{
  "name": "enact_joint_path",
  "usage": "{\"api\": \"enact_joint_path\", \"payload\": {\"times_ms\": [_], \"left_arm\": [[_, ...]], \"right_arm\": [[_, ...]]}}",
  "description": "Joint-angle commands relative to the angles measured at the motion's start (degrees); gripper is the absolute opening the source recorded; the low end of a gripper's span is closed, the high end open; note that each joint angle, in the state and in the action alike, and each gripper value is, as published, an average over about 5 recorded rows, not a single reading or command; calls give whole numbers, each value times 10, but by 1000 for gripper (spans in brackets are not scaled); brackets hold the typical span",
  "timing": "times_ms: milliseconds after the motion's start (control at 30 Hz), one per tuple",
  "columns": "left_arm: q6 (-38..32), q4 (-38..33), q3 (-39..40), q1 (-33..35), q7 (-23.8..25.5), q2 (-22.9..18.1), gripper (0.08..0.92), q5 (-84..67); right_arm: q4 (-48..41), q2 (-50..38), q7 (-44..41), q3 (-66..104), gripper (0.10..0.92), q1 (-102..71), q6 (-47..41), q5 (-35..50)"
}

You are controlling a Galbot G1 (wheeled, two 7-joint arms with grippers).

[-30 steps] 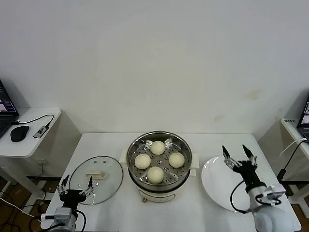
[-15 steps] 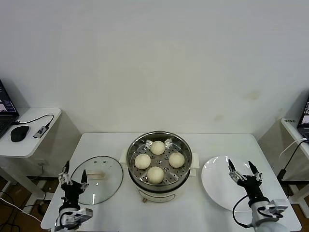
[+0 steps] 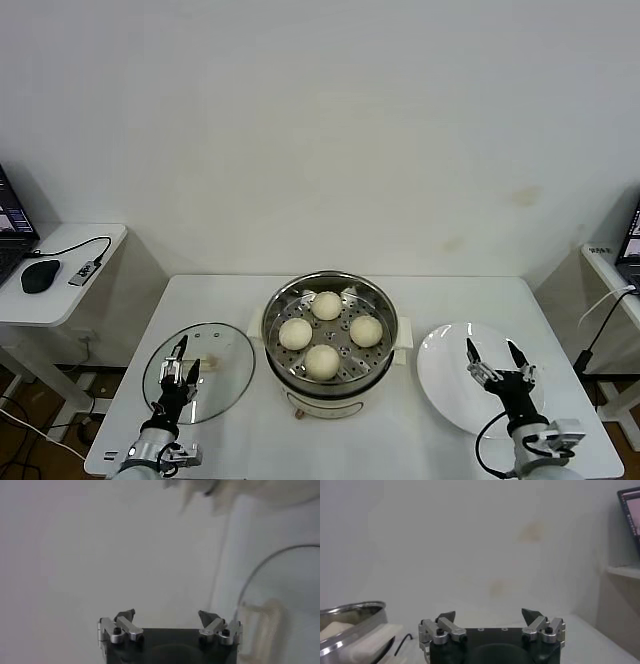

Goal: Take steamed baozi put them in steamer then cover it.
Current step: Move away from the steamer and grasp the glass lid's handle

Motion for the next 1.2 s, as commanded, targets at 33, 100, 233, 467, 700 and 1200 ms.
{"api": "enact_joint_path", "payload": {"times_ms": [33, 100, 233, 467, 700, 1200], "left_arm": [[10, 43, 6, -13, 23, 9, 823, 70], [21, 49, 8, -20, 26, 8, 823, 69], [39, 59, 10, -34, 29, 6, 823, 67], [83, 73, 9, -61, 14, -11, 823, 63], [89, 91, 17, -84, 6, -11, 823, 56], [92, 133, 31, -136, 6, -14, 823, 54]], "right_arm": [[-8, 12, 1, -5, 823, -1, 11, -24], [-10, 12, 1, -5, 823, -1, 14, -27], [-11, 14, 2, -6, 823, -2, 18, -33], [-12, 21, 0, -10, 823, -7, 20, -44], [-13, 26, 1, -10, 823, -12, 24, -48], [-14, 33, 0, -6, 823, -18, 26, -51]]}}
